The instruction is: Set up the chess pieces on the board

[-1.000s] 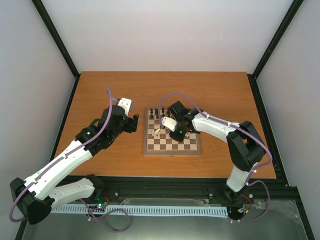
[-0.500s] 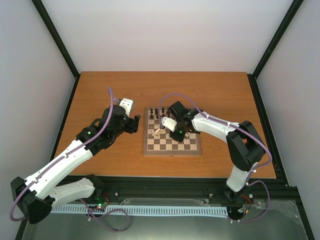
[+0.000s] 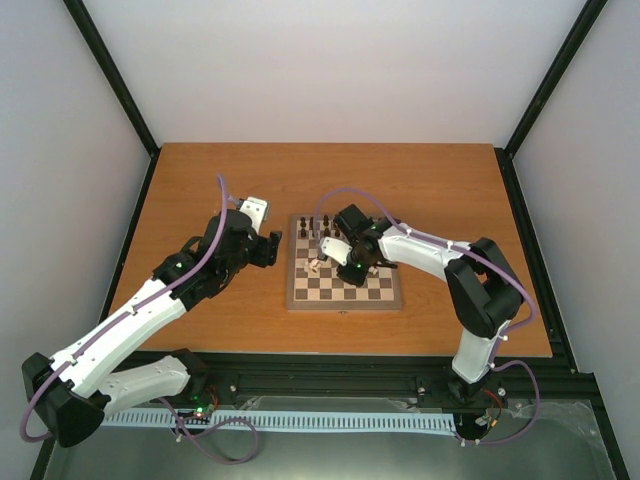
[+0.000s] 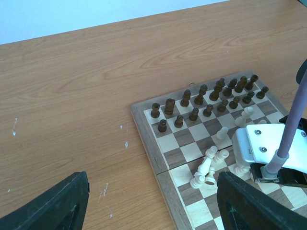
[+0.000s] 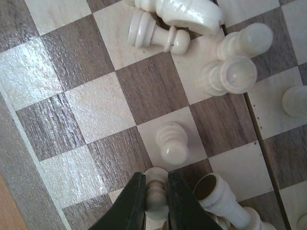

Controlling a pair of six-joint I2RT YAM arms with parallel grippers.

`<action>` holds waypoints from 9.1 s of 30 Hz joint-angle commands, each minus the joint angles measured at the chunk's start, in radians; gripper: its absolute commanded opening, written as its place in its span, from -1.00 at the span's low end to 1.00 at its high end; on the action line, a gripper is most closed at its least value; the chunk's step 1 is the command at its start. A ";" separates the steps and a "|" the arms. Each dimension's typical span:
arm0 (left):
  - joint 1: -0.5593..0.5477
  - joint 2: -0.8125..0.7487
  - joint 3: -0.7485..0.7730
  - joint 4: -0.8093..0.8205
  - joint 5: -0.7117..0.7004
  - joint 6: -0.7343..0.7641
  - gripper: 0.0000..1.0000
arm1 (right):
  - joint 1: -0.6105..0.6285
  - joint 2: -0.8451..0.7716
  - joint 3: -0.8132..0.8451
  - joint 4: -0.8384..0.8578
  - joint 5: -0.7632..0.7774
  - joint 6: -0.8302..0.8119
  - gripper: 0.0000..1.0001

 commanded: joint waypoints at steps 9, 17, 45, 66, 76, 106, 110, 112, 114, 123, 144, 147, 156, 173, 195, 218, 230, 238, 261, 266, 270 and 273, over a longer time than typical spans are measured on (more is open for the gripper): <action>0.012 -0.026 0.048 -0.003 -0.026 0.013 0.50 | 0.068 -0.024 0.062 -0.050 -0.076 -0.018 -0.88; 0.033 -0.066 0.044 -0.007 -0.099 -0.019 0.50 | 0.159 0.081 0.259 -0.142 -0.090 -0.005 -0.88; 0.041 -0.138 0.034 -0.005 -0.227 -0.044 0.53 | 0.229 0.330 0.452 -0.198 0.026 0.033 -0.82; 0.040 -0.155 0.027 0.000 -0.234 -0.041 0.54 | 0.158 0.217 0.479 -0.215 -0.015 0.039 -0.43; 0.041 -0.156 0.029 0.000 -0.227 -0.036 0.54 | 0.122 0.246 0.506 -0.203 0.016 0.063 -0.43; 0.040 -0.118 0.021 0.004 -0.178 -0.025 0.53 | 0.085 0.220 0.534 -0.237 -0.047 0.075 -0.38; 0.040 -0.013 0.044 -0.033 -0.056 -0.008 0.53 | 0.000 0.107 0.489 -0.236 -0.118 0.083 -0.35; 0.040 0.078 0.100 -0.102 0.084 -0.010 0.41 | -0.052 0.023 0.428 -0.218 -0.169 0.086 -0.33; 0.040 0.158 0.129 -0.148 0.200 -0.019 0.40 | -0.103 -0.081 0.334 -0.170 -0.192 0.089 -0.32; 0.000 0.396 0.188 -0.153 0.345 -0.086 0.25 | -0.241 -0.367 0.017 0.034 -0.250 0.129 -0.29; -0.060 0.756 0.346 -0.194 0.133 -0.094 -0.21 | -0.294 -0.334 -0.020 0.061 -0.288 0.115 -0.31; -0.061 0.779 0.361 -0.186 0.151 -0.096 -0.31 | -0.295 -0.325 -0.019 0.056 -0.288 0.107 -0.31; -0.061 0.801 0.393 -0.226 0.170 -0.093 -0.38 | -0.301 -0.321 -0.017 0.050 -0.297 0.103 -0.31; -0.060 0.827 0.372 -0.238 0.188 -0.091 -0.50 | -0.306 -0.314 -0.014 0.039 -0.305 0.097 -0.30; -0.062 0.717 0.314 -0.173 0.194 -0.066 -0.80 | -0.313 -0.272 -0.003 0.025 -0.358 0.102 -0.31; -0.070 0.530 0.214 -0.008 0.320 -0.069 -0.80 | -0.336 -0.215 0.013 -0.009 -0.515 0.126 -0.31; -0.070 0.412 0.205 -0.012 0.523 -0.082 -0.80 | -0.372 -0.206 0.022 -0.041 -0.616 0.112 -0.29; -0.070 0.209 0.060 0.315 0.550 -0.171 -0.79 | -0.492 -0.099 0.084 -0.205 -1.098 0.127 -0.13; -0.070 0.181 -0.099 0.688 0.606 -0.299 -0.82 | -0.412 0.027 0.167 -0.321 -1.474 0.127 -0.06; -0.072 0.208 -0.093 0.708 0.610 -0.307 -0.83 | -0.404 0.039 0.183 -0.361 -1.514 0.088 -0.08; -0.072 0.226 -0.089 0.712 0.610 -0.308 -0.83 | -0.404 0.029 0.186 -0.366 -1.515 0.082 -0.15; -0.072 0.240 -0.083 0.713 0.613 -0.306 -0.83 | -0.403 0.024 0.184 -0.366 -1.515 0.080 -0.28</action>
